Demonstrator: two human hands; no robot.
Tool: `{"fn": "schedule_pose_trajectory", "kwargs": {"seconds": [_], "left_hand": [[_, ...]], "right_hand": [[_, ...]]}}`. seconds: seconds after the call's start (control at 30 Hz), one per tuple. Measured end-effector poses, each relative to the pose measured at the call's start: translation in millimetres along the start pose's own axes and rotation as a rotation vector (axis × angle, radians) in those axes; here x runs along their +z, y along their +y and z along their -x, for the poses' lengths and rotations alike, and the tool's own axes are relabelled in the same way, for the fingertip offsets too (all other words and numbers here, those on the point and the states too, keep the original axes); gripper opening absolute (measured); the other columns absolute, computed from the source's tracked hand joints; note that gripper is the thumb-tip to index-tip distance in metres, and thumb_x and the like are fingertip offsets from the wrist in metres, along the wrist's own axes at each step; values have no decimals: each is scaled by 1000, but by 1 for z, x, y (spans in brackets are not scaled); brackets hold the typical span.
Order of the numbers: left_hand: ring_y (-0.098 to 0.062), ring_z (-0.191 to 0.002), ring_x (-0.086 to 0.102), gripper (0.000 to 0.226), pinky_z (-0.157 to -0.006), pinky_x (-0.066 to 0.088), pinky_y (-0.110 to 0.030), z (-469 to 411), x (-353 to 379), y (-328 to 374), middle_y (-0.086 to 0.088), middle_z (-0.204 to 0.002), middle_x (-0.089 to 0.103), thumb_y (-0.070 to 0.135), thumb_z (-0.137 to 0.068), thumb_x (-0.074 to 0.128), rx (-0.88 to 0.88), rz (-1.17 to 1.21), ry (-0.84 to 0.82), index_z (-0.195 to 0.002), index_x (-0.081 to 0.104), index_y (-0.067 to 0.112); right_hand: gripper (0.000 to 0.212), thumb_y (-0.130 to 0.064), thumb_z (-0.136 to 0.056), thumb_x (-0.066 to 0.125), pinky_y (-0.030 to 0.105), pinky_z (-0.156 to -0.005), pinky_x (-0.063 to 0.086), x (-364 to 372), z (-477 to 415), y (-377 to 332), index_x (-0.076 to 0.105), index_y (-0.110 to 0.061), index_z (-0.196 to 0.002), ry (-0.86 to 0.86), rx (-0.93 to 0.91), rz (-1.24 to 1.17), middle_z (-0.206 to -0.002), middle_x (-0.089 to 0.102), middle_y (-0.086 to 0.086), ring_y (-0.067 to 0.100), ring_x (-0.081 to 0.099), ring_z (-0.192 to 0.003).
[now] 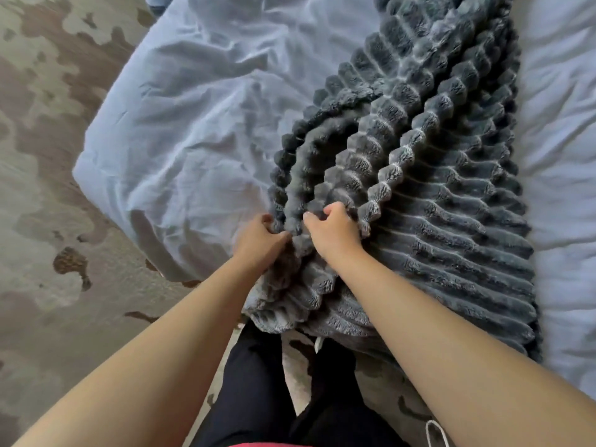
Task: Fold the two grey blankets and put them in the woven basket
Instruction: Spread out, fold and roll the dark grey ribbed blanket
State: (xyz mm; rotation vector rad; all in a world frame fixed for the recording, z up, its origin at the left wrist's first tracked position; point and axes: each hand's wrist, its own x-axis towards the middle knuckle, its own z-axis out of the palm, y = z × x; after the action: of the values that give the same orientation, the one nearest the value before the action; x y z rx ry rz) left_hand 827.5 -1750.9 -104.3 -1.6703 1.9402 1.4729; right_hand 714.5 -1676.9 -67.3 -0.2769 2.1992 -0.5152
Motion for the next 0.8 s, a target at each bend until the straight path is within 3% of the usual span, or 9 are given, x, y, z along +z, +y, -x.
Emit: {"fn": "schedule_pose_trajectory", "kwargs": {"seconds": [0.03, 0.1, 0.23, 0.37, 0.47, 0.57, 0.63, 0.7, 0.8], "left_hand": [[4, -62, 56, 16, -58, 40, -11, -3, 0, -1, 20, -66, 62, 29, -81, 72, 17, 10, -37, -89, 59, 22], [9, -47, 55, 23, -45, 37, -6, -5, -2, -8, 22, -46, 59, 30, -82, 72, 36, 117, -126, -64, 59, 24], [-18, -77, 70, 19, -76, 57, -37, 4, -30, -20, 2, -76, 74, 42, -89, 61, -50, 375, -149, -78, 68, 28], [-19, -74, 62, 23, -61, 45, -29, 1, -63, -34, 7, -69, 64, 36, -93, 55, -100, 306, 29, -72, 59, 28], [-22, -78, 60, 21, -58, 39, -29, 2, -77, -31, 4, -72, 64, 36, -94, 55, -70, 193, 36, -79, 63, 23], [-22, -107, 62, 35, -86, 49, -34, 4, -83, -25, -1, -110, 70, 43, -96, 49, -40, 287, -18, -116, 66, 20], [-23, -122, 54, 46, -101, 42, -37, 4, -87, -20, -3, -129, 61, 48, -100, 36, -52, 337, -29, -128, 59, 21], [-24, -123, 51, 52, -99, 39, -35, 0, -86, -17, -6, -132, 57, 50, -100, 26, -67, 317, -67, -132, 55, 19], [-21, -94, 54, 44, -75, 42, -35, -5, -82, -11, 4, -95, 59, 61, -93, 38, -99, 213, -74, -105, 57, 23]], "right_hand": [[53, -45, -86, 57, 35, -83, 42, 8, -8, 0, 41, -11, -124, 6, 111, 13, -124, 55, 11, 33, 54, -113], [57, -42, -86, 60, 39, -83, 47, 18, -18, 1, 34, -9, -125, 24, 213, 136, -126, 53, 15, 35, 56, -110], [33, -15, -92, 50, 33, -71, 42, 5, -12, -8, 42, -10, -124, 53, 277, -72, -112, 57, 11, 27, 54, -94], [20, -7, -80, 47, 25, -58, 39, -20, 31, -51, 63, -18, -86, 161, 61, -697, -74, 56, -2, 14, 47, -74], [24, -13, -70, 48, 17, -56, 46, -10, 58, -94, 66, -26, -81, 46, -183, -843, -67, 62, -12, 6, 55, -64], [29, -20, -83, 49, 24, -78, 53, 24, 41, -122, 61, -23, -110, -162, -187, -550, -100, 67, -5, 11, 61, -90], [40, -29, -94, 44, 39, -98, 46, 41, 23, -126, 49, -15, -131, -292, -61, -224, -129, 56, 5, 25, 54, -115], [35, -28, -97, 40, 32, -89, 44, 39, 9, -113, 55, -10, -122, -301, -80, 7, -122, 59, 12, 30, 54, -112], [19, -24, -94, 43, 30, -70, 43, 10, 7, -83, 58, -23, -83, -202, -123, 4, -88, 62, 2, 25, 60, -84]]}}
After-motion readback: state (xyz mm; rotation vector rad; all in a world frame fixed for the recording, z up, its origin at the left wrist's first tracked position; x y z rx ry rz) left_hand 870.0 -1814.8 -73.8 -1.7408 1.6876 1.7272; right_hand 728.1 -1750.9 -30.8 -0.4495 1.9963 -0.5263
